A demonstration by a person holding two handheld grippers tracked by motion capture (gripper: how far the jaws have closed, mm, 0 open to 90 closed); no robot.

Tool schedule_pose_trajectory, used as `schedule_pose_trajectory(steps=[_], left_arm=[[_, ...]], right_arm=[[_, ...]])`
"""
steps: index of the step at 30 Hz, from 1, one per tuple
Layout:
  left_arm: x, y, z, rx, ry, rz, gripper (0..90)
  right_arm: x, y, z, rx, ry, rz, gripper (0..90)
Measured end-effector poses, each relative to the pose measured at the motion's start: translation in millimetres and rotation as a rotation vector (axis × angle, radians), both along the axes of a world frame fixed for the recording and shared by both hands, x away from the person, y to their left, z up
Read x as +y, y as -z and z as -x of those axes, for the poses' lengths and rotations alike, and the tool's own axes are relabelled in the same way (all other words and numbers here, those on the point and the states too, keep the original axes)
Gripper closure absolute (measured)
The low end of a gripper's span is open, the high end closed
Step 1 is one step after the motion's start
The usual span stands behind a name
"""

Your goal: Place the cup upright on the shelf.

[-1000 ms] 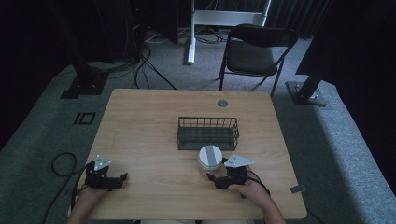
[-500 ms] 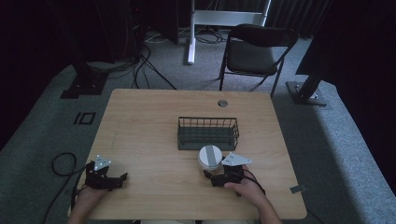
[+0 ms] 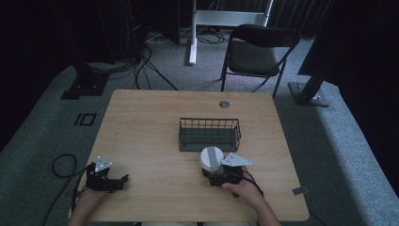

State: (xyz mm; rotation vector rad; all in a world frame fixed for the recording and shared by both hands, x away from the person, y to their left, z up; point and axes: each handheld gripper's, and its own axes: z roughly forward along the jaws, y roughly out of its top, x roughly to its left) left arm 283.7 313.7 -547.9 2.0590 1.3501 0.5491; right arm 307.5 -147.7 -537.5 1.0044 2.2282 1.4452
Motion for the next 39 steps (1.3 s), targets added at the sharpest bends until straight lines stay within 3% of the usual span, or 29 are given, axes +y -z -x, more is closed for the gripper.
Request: schedule_pose_trajectory(steps=[16,20,23,28,39], left_arm=[[0.1,0.0,0.0,0.000,-0.002,0.000,0.4],[0.1,0.0,0.0,0.000,-0.002,0.000,0.5],[0.1,0.0,0.0,0.000,-0.002,0.000,0.5],[0.1,0.0,0.0,0.000,-0.003,0.000,0.5],[0.1,0.0,0.0,0.000,-0.003,0.000,0.4]], right_arm=[[4.7,-1.4,-2.0,-0.031,0.003,0.021,18.3],[6.6,-3.1,0.9,-0.039,-0.007,0.046,18.4],[6.0,-5.1,1.3,-0.040,0.001,0.033,18.4],[7.0,-20.4,4.4,-0.060,-0.014,0.048,18.4],[9.4,-46.5,3.8,-0.081,-0.018,0.029,18.4]])
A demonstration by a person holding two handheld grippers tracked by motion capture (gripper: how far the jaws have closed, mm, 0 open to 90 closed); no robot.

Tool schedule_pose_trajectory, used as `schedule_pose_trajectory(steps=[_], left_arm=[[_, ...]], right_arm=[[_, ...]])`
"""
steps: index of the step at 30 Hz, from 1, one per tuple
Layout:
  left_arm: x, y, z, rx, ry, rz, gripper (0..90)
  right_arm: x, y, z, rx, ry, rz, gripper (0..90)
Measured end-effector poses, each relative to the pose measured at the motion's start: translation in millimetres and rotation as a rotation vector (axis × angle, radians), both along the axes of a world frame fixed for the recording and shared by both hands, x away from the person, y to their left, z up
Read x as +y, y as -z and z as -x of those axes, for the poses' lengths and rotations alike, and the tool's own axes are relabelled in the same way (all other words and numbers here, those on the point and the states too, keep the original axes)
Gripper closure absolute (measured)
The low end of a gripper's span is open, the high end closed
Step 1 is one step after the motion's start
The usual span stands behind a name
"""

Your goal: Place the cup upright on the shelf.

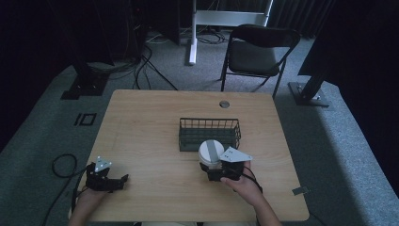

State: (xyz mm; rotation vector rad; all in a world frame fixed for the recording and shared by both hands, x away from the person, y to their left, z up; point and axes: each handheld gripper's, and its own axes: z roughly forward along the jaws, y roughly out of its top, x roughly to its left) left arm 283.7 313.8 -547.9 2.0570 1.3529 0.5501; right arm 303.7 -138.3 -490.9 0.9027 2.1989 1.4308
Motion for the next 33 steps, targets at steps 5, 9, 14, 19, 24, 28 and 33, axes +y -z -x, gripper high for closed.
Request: schedule_pose_trajectory(steps=[5,9,14,19,24,28,33], left_arm=[[0.0,0.0,0.0,0.000,0.000,0.000,0.4],[0.0,0.0,0.0,0.000,0.000,0.000,0.4],[0.0,0.0,0.0,0.000,0.000,0.000,0.5],[-0.1,0.0,0.0,-0.001,-0.001,0.001,0.5],[0.1,0.0,-0.1,-0.001,0.000,-0.001,0.5],[0.0,0.0,0.0,-0.001,-0.001,0.000,0.5],[0.0,0.0,0.0,-0.001,-0.001,0.000,0.5]], right_arm=[[-0.3,-9.7,-3.5,-0.004,0.009,0.001,18.4],[0.4,-19.8,-7.4,-0.013,0.028,-0.008,18.4],[2.0,-30.0,-11.1,-0.024,0.039,-0.022,18.4],[4.4,-41.8,-18.8,-0.039,0.077,-0.040,18.4],[8.3,-51.0,-29.2,-0.062,0.091,-0.044,18.4],[12.0,-56.8,-38.4,-0.066,0.124,-0.060,18.4],[11.7,-62.7,-50.6,-0.064,0.191,-0.060,18.4]])
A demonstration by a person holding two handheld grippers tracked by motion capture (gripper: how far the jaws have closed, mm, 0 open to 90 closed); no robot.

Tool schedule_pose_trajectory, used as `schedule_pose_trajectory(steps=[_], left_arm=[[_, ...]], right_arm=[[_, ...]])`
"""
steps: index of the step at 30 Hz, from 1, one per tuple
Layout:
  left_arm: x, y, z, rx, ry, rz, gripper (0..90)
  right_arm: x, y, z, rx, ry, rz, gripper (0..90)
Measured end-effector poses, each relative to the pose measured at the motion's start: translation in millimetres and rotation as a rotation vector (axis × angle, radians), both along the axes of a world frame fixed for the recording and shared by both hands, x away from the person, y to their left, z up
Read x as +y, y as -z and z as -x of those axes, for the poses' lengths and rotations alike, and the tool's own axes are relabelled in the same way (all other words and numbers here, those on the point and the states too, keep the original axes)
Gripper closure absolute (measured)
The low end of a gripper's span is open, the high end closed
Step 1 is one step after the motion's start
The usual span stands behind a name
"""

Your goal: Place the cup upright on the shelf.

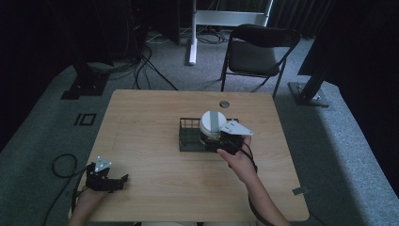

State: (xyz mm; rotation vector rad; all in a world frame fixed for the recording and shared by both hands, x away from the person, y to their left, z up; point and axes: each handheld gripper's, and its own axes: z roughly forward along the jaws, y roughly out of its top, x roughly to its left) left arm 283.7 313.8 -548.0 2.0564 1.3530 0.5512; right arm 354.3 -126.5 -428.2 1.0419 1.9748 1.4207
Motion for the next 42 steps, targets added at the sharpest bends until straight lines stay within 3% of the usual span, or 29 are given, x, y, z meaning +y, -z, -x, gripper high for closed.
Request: schedule_pose_trajectory(steps=[4,13,22,27,29,32,34,42], left_arm=[[0.1,-0.1,0.0,0.001,0.001,-0.001,0.4],[0.0,0.0,0.0,0.001,0.000,0.001,0.4],[0.0,-0.1,0.0,0.001,0.000,0.000,0.4],[0.0,-0.1,0.0,0.001,0.000,0.000,0.5],[0.0,-0.1,0.0,0.001,0.000,0.000,0.4],[0.0,-0.1,0.0,0.001,0.000,0.000,0.4],[0.0,-0.1,0.0,0.001,0.000,0.000,0.5],[0.0,-0.1,0.0,0.001,0.000,0.000,0.5]], right_arm=[[-1.2,-3.7,-8.3,-0.001,0.073,-0.008,18.4],[-0.8,-2.3,-26.9,0.016,0.176,0.002,18.4],[9.0,9.9,-45.6,0.054,0.241,0.059,18.4],[12.2,17.2,-49.7,0.088,0.247,0.067,18.4],[15.1,25.8,-53.4,0.128,0.254,0.072,18.4],[17.8,30.9,-54.6,0.152,0.252,0.071,18.4],[19.9,33.5,-55.8,0.152,0.263,0.099,18.4],[25.2,35.9,-59.1,0.195,0.260,0.093,18.4]])
